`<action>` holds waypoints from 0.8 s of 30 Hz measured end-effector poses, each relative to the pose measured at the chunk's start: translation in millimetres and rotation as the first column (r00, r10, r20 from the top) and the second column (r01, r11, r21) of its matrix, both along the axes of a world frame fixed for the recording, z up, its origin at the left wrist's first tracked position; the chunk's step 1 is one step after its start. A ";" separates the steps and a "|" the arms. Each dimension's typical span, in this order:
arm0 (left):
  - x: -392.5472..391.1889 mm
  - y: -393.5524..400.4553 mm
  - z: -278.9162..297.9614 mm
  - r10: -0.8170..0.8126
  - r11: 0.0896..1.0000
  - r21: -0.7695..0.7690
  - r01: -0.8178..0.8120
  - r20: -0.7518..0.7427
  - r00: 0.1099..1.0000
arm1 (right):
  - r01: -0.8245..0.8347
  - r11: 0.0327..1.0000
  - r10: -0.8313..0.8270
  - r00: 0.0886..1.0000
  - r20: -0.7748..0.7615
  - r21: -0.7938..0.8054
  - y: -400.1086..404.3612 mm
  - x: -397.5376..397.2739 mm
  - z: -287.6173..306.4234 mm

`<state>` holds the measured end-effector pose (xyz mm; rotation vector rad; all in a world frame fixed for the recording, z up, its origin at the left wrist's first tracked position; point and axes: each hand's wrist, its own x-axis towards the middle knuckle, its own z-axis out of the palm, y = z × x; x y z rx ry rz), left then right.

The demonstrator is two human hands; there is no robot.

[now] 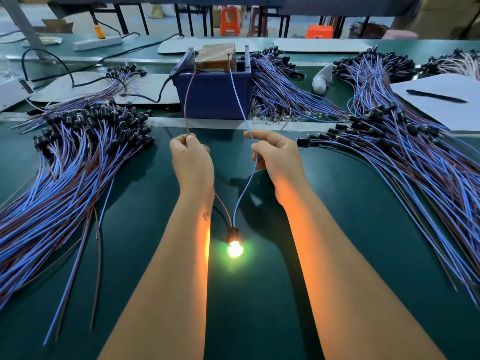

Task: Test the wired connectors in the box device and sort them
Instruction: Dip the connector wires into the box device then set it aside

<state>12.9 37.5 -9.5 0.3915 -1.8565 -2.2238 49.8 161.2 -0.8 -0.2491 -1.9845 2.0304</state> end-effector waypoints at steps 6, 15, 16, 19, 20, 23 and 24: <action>1.6 0.3 0.4 -0.105 0.993 -0.047 0.104 -0.027 0.994 | 0.075 0.997 -0.078 0.990 -0.118 -0.034 1.0 -1.4 -3.1; 6.2 5.7 2.9 -0.341 0.936 -0.124 0.331 -0.071 0.938 | -0.064 0.977 0.082 0.993 -0.087 0.201 -9.0 -0.2 -5.6; 6.2 5.5 3.3 -0.346 0.935 -0.109 0.338 -0.073 0.935 | -0.070 0.972 0.090 0.993 -0.080 0.224 -9.1 0.0 -5.8; 7.5 5.5 4.4 -0.361 0.931 -0.097 0.353 -0.080 0.929 | -0.107 0.952 0.128 0.990 -0.055 0.288 -9.6 0.4 -7.0; 7.8 5.2 4.3 -0.359 0.931 -0.097 0.351 -0.084 0.930 | -0.118 0.946 0.140 0.989 -0.050 0.300 -9.9 0.6 -7.3; 7.7 4.1 4.8 -0.346 0.937 -0.074 0.340 -0.104 0.932 | -0.089 0.944 0.114 0.992 -0.059 0.318 -8.9 0.1 -7.9; 8.2 3.5 5.4 -0.343 0.939 -0.081 0.335 -0.110 0.933 | -0.056 0.939 0.084 0.994 -0.068 0.340 -7.5 -0.3 -7.9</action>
